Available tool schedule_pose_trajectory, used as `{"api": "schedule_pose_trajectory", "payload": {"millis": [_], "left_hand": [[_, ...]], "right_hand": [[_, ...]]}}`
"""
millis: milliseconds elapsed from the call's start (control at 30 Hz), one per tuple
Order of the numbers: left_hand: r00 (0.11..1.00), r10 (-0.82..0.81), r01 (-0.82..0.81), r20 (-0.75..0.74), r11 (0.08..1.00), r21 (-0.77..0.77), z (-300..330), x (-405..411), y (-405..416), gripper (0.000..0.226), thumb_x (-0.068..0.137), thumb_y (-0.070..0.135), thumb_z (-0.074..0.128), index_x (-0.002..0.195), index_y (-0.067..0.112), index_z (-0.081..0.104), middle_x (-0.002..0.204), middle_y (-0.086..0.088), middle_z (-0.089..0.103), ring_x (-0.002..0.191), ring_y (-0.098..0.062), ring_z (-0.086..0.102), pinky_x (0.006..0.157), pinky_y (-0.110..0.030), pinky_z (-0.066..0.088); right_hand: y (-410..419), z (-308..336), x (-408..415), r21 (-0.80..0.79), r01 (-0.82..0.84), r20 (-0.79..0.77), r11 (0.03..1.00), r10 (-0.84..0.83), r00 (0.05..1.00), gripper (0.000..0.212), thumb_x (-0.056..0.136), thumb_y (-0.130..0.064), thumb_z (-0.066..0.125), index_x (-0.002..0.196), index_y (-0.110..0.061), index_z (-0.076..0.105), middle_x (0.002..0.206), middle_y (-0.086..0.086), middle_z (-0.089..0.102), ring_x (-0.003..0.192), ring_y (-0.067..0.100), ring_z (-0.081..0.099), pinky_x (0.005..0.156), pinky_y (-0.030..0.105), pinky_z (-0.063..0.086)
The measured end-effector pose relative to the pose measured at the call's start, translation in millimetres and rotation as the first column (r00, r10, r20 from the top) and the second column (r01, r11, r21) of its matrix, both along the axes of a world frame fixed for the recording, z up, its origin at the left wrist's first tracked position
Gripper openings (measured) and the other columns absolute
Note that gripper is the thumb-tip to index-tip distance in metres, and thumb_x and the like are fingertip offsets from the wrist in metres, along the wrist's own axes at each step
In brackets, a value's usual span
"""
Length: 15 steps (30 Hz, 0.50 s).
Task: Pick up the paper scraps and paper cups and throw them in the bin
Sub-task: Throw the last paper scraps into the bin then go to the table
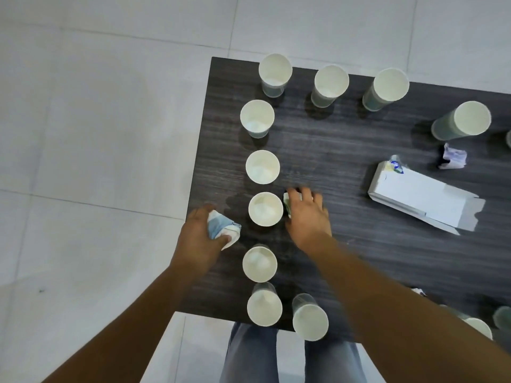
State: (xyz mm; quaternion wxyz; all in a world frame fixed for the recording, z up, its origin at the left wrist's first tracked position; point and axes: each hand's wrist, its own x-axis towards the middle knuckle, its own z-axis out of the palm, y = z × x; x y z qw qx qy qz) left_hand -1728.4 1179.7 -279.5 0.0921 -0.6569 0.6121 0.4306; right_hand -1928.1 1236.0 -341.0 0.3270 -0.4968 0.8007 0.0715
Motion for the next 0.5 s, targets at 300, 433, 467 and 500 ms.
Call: {"api": "schedule_pose_trajectory", "payload": {"millis": [300,433,467,500], "left_hand": [[0.997,0.049,-0.052,-0.056,0.998,-0.048,24,4,15,0.067,0.08,0.025,0.073,0.137,0.016,0.038,0.14,-0.005,0.044,0.125,-0.026,0.048,0.106,-0.041,0.042],[0.989,0.082,-0.099,-0.123,0.986,-0.136,69,14,29,0.064,0.078,0.021,0.076,0.133,0.015,0.043,0.132,-0.005,0.048,0.118,-0.02,0.05,0.099,-0.03,0.042],[0.987,0.082,-0.104,-0.137,0.981,-0.163,83,18,33,0.064,0.077,0.021,0.077,0.131,0.015,0.044,0.13,-0.005,0.049,0.114,-0.017,0.05,0.096,-0.026,0.042],[0.986,0.084,-0.111,-0.147,0.976,-0.187,98,23,36,0.064,0.077,0.022,0.077,0.131,0.016,0.044,0.129,-0.004,0.049,0.111,-0.014,0.049,0.093,-0.023,0.04]], "right_hand": [[25,38,-1,0.011,0.057,0.023,0.998,-0.057,0.998,0.059,0.088,-0.026,0.064,0.139,-0.018,0.036,0.138,0.007,0.038,0.126,0.031,0.033,0.098,0.044,0.045],[33,96,-12,-0.041,0.069,-0.008,0.997,-0.069,0.998,0.058,0.088,-0.028,0.064,0.139,-0.018,0.038,0.137,0.008,0.041,0.124,0.031,0.034,0.099,0.044,0.044],[34,115,-13,-0.06,0.067,-0.008,0.996,-0.067,0.998,0.059,0.088,-0.029,0.064,0.139,-0.018,0.038,0.135,0.007,0.041,0.123,0.031,0.034,0.098,0.043,0.044],[34,134,-13,-0.083,0.057,-0.01,0.995,-0.058,0.998,0.06,0.088,-0.028,0.064,0.14,-0.019,0.037,0.135,0.007,0.041,0.122,0.031,0.033,0.097,0.043,0.043]]}}
